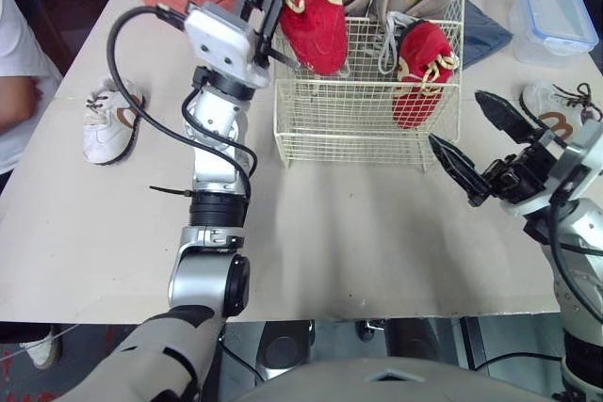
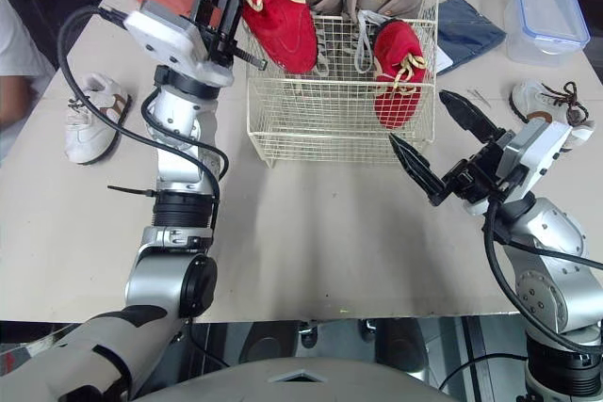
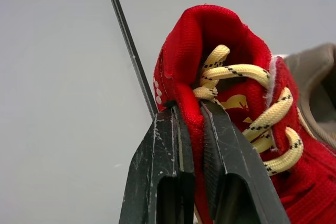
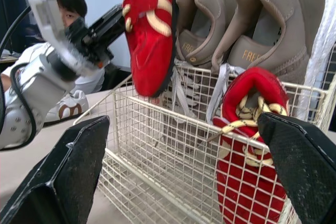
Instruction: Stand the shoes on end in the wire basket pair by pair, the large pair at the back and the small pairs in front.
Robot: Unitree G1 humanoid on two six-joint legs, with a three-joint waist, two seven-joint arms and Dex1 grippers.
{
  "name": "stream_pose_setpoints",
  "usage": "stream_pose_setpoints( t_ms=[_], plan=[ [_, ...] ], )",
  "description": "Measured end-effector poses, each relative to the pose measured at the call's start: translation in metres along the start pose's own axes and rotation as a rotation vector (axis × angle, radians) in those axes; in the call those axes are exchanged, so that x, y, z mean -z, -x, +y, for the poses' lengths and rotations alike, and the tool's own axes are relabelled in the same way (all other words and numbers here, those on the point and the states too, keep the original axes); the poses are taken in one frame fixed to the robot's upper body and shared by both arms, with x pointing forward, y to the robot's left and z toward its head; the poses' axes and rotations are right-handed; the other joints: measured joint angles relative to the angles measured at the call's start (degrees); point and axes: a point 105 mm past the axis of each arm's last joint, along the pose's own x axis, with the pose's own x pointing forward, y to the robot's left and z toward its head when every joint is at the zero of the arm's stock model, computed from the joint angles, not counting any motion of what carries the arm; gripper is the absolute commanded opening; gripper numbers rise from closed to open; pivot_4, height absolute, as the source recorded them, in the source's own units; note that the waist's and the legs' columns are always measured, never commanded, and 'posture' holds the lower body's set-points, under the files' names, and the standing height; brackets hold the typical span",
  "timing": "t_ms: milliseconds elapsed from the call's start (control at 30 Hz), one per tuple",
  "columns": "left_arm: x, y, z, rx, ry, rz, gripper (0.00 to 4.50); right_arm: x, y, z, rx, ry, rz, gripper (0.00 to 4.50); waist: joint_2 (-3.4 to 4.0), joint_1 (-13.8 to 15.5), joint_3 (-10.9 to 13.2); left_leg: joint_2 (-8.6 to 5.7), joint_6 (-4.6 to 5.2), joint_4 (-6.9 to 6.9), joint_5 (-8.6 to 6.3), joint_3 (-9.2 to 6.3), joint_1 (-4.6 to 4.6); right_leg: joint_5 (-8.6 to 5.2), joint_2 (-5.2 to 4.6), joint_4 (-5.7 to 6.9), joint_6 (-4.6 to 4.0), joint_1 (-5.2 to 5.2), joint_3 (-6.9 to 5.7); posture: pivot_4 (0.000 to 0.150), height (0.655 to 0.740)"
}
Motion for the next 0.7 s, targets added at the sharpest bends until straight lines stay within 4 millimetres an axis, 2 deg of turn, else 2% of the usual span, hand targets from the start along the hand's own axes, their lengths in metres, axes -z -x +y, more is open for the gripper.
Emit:
stream_pose_setpoints(
  t_ms=[300,567,600,633,700],
  plan=[
    [0.013,0.029,-0.031,0.091,-0.07,0.053,0.01,0.001,0.0,-0.002,0.007,0.0,-0.005,4.5,0.0,0.01,-0.01,0.03,0.01,0.0,0.0,-0.02,-0.02,0.0,0.0,-0.01,0.0,-0.01,-0.02,0.15,0.686],
    [0.022,0.04,-0.038,0.132,0.042,0.126,0.01,0.0,-0.002,-0.003,0.003,0.001,-0.009,4.5,0.25,-0.02,-0.26,0.08,0.02,-0.02,-0.01,0.01,0.17,-0.01,-0.01,0.03,0.01,0.13,0.03,0.15,0.686],
    [0.023,0.043,-0.038,0.129,0.079,0.14,1.02,0.0,-0.002,-0.003,0.003,0.002,-0.008,4.5,0.31,-0.02,-0.34,0.09,0.03,-0.03,-0.02,0.03,0.26,-0.01,-0.01,0.03,0.01,0.2,0.05,0.15,0.686],
    [0.024,0.044,-0.037,0.129,0.1,0.147,1.28,0.0,-0.002,-0.003,0.003,0.002,-0.008,4.5,0.35,-0.04,-0.4,0.09,0.04,-0.05,-0.03,0.05,0.33,-0.02,-0.01,0.03,0.01,0.24,0.08,0.15,0.686],
    [0.026,0.049,-0.038,0.136,0.14,0.163,2.3,0.0,-0.002,-0.003,0.003,0.003,-0.008,4.5,0.48,-0.07,-0.52,0.08,0.21,-0.13,-0.13,0.14,0.58,-0.03,0.0,0.03,0.03,0.39,0.19,0.15,0.686]
  ],
)
